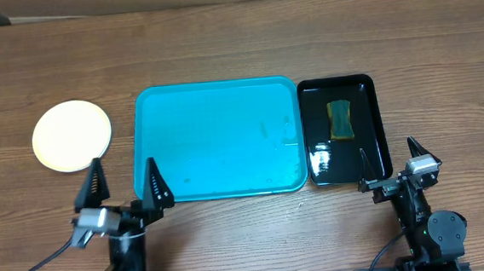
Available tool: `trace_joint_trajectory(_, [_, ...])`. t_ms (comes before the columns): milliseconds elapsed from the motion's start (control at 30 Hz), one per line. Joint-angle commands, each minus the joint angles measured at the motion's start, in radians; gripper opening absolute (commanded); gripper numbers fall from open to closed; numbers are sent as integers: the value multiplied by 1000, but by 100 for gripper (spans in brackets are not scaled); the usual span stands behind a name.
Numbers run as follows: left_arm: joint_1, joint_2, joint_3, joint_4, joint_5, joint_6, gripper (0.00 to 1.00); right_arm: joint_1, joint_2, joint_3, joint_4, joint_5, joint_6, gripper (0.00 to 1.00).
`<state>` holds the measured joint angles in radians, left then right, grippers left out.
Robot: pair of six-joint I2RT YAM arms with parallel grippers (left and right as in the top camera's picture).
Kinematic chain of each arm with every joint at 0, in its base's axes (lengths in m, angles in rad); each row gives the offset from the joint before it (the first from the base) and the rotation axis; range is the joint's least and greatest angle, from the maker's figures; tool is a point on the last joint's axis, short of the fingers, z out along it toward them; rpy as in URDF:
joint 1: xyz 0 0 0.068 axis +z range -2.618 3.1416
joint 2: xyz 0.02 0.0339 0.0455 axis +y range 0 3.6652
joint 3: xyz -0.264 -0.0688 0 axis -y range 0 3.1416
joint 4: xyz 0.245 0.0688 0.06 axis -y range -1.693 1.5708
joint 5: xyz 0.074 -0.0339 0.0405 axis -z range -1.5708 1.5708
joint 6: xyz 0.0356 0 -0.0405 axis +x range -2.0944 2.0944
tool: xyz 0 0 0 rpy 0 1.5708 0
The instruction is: Clean dirty plates on tray and stack at the side
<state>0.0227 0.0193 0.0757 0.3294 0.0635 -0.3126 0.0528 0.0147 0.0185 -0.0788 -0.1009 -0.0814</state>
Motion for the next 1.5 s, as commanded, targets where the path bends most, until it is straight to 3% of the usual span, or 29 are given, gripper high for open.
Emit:
trace_joint_trajectory(0, [11,-16,-73,-2,8,-10,100,-4,-10,-10,5,-5,6,100])
trace_joint_trajectory(267, [11,-15,-70,-410,0,31,100,-4,-10,-10,5,-5,6,100])
trace_joint_trajectory(1467, [11,-11,-71,-402,11,40,100,-4,-10,-10,5,-5,6,100])
